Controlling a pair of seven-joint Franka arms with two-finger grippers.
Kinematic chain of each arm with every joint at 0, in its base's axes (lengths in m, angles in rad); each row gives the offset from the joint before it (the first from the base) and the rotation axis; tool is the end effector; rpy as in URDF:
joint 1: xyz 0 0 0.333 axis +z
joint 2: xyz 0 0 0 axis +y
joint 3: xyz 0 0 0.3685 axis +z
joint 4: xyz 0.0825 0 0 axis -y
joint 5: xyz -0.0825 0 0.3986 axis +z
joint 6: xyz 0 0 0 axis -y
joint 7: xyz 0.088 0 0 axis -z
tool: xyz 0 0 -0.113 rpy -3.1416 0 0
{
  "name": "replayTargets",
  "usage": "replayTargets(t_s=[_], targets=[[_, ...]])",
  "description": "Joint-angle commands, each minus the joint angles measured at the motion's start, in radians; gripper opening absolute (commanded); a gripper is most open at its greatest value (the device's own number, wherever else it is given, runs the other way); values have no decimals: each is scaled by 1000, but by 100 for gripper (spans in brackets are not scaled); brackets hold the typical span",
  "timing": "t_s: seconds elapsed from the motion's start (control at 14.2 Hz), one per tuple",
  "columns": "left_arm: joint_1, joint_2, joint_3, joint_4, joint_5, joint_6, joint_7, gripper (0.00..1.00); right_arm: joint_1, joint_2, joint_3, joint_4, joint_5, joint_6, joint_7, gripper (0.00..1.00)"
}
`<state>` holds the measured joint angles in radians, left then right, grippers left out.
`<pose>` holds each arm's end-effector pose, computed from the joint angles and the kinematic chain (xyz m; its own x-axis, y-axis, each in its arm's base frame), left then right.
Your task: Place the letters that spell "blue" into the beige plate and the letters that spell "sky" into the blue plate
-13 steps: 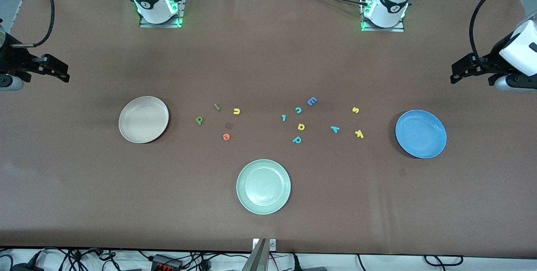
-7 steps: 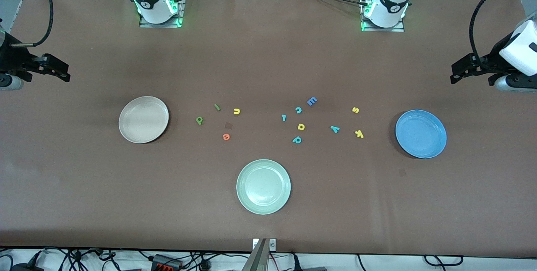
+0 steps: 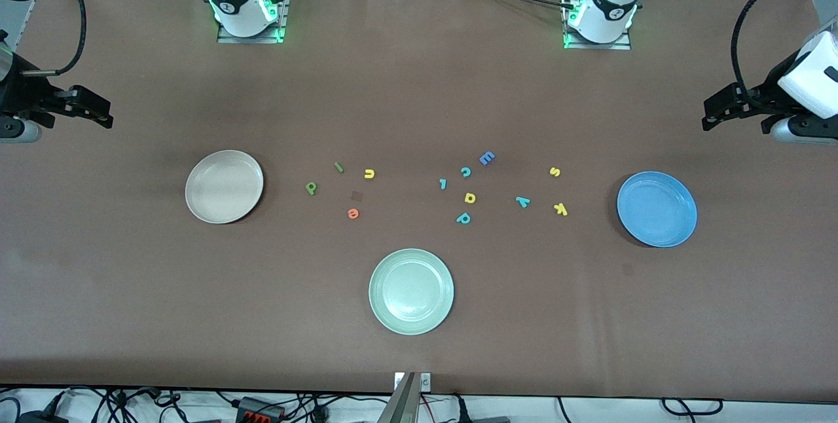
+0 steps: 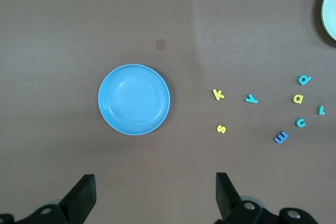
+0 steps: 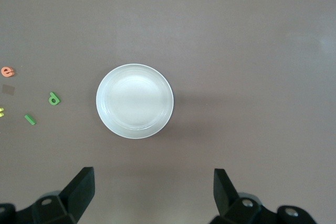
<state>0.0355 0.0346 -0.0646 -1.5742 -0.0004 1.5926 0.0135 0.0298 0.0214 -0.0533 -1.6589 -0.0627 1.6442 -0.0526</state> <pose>0.5826 -0.0163 0.6514 0.9990 -0.0426 -0.0161 -0.0425 -0.9991 0.0029 0.5792 -0.0199 0.6222 0.9987 0.0336 -0.0395 0.0360 -0.9975 0.0614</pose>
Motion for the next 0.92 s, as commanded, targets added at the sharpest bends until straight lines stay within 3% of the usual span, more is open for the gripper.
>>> replayTargets(t_s=[0.0, 0.28, 0.42, 0.85], targets=[[-5, 19, 0, 26, -13, -14, -4, 100, 1, -2, 3, -4, 17, -11, -7, 100], [-8, 48, -1, 22, -12, -14, -4, 100, 7, 29, 10, -54, 38, 8, -6, 100], [-26, 100, -1, 22, -12, -19, 5, 100, 10, 60, 12, -70, 89, 17, 3, 100], [-71, 296, -1, 14, -13, 19, -70, 100, 113, 182, 12, -81, 89, 72, 5, 100]])
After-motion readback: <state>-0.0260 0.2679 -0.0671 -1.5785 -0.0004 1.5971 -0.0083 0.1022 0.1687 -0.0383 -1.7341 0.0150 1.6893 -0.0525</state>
